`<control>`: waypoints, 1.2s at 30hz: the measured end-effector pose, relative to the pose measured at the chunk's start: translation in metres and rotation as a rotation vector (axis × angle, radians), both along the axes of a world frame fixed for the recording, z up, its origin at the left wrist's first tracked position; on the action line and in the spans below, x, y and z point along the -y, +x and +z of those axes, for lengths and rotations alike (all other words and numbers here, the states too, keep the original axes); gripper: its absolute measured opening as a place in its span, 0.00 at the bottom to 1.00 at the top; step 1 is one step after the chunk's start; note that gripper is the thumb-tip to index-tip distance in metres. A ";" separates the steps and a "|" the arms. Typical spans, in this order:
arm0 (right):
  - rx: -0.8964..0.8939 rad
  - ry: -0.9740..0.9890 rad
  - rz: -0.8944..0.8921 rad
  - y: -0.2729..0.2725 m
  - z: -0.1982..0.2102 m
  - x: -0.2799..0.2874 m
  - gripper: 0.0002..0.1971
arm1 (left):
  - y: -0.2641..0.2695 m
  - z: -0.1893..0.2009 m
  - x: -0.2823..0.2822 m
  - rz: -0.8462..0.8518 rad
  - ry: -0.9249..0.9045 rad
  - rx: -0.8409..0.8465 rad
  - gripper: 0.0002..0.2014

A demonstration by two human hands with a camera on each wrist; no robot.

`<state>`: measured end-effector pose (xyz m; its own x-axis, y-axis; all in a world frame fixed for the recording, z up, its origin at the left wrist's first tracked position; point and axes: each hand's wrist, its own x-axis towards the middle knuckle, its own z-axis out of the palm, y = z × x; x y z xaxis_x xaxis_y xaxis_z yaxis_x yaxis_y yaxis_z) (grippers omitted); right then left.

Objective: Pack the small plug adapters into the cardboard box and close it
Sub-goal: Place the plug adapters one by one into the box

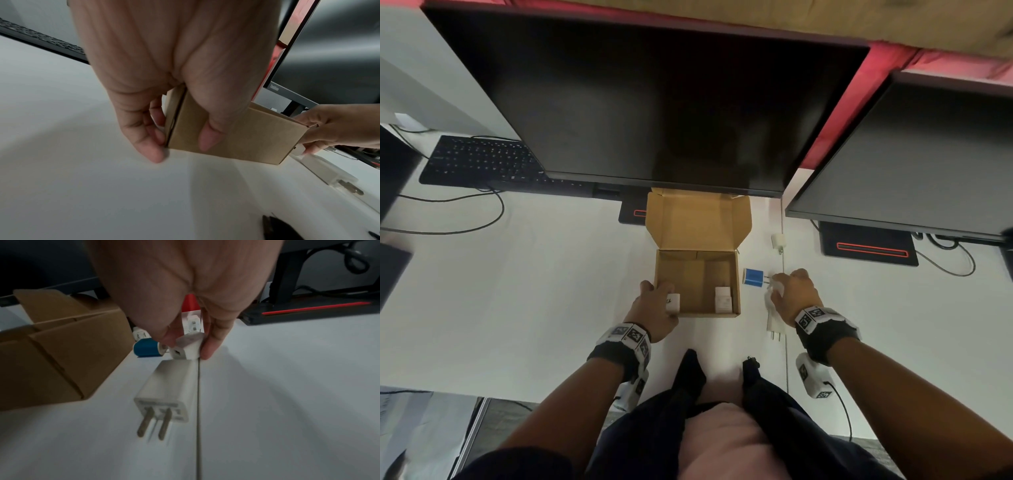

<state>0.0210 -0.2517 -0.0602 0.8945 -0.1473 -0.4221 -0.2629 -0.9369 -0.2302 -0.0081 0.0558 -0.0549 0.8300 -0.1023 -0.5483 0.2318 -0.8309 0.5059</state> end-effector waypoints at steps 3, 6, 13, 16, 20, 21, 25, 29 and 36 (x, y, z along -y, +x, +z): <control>0.114 0.087 -0.049 0.000 0.015 -0.004 0.20 | 0.000 0.000 0.001 -0.004 -0.001 -0.004 0.24; 0.361 0.205 0.064 0.000 0.037 -0.019 0.24 | 0.001 0.000 0.001 -0.008 0.006 -0.005 0.24; 0.154 0.323 0.535 0.003 0.041 -0.103 0.24 | 0.002 0.002 0.001 -0.039 0.052 -0.027 0.22; -0.043 0.165 0.616 0.009 0.034 -0.132 0.27 | 0.002 0.004 0.002 -0.029 0.050 -0.036 0.23; -0.096 0.081 0.653 0.019 0.027 -0.149 0.20 | 0.002 0.005 0.002 -0.010 0.045 -0.048 0.25; -0.106 0.113 0.638 0.021 0.027 -0.150 0.15 | 0.002 0.004 0.002 -0.007 0.043 -0.051 0.25; -0.196 0.219 0.597 0.024 0.026 -0.146 0.10 | 0.003 0.002 0.002 -0.016 0.050 -0.043 0.23; -0.192 0.304 0.576 0.022 0.028 -0.133 0.08 | -0.001 -0.003 -0.001 -0.077 0.080 0.030 0.30; 0.010 0.395 0.475 0.019 0.041 -0.112 0.17 | -0.007 0.003 -0.005 -0.184 0.160 0.136 0.37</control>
<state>0.0397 -0.1401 -0.0189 0.8281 0.4340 -0.3547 0.1663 -0.7946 -0.5840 -0.0152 0.0609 -0.0519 0.8726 -0.1790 -0.4545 0.0086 -0.9246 0.3808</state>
